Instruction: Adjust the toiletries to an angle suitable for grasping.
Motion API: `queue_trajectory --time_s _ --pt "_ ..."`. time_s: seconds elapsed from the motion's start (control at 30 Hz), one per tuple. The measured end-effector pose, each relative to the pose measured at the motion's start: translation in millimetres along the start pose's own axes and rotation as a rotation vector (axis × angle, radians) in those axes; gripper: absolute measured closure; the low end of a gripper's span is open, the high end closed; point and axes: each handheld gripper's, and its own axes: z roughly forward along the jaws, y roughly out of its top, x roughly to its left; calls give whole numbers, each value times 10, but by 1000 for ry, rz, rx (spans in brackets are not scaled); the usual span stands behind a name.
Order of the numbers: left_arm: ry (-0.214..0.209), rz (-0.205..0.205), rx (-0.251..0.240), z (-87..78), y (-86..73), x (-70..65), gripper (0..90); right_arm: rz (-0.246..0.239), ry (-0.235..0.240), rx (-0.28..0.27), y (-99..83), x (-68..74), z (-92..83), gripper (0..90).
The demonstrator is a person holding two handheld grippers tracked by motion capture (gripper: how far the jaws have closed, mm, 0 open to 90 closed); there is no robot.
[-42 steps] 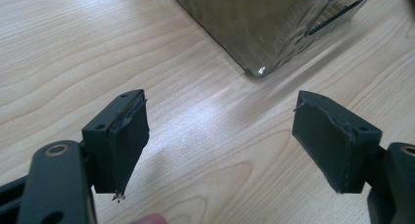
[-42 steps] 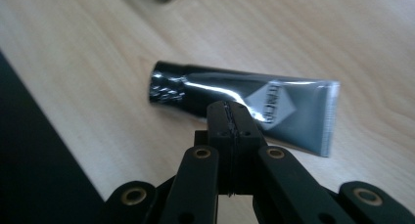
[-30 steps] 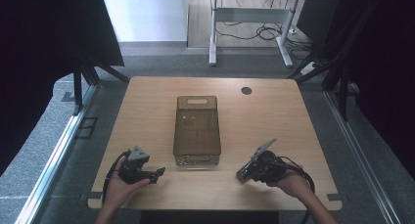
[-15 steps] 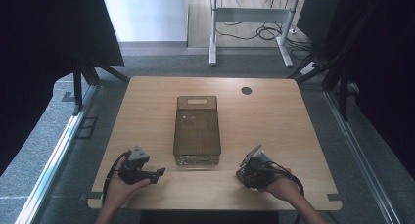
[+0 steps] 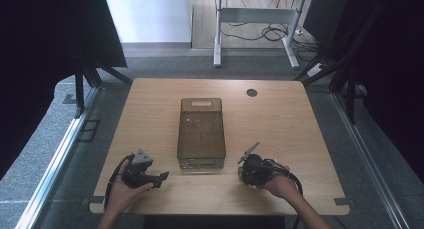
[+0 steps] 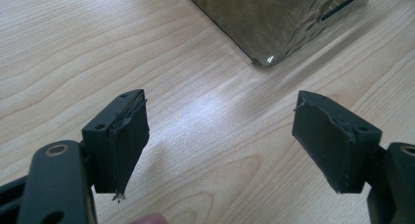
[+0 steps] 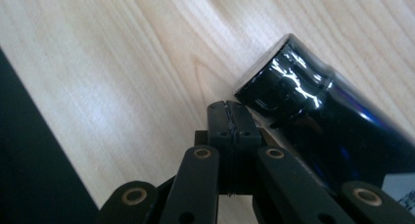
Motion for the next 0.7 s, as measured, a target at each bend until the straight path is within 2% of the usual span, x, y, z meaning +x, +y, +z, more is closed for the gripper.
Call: queue_trajectory --time_s 0.13,0.7 --pt "3 -5 0 -2 -5 12 217 21 -7 -3 32 -43 17 898" --pt "-3 4 -1 -14 5 3 217 121 -31 -76 182 -339 35 898"
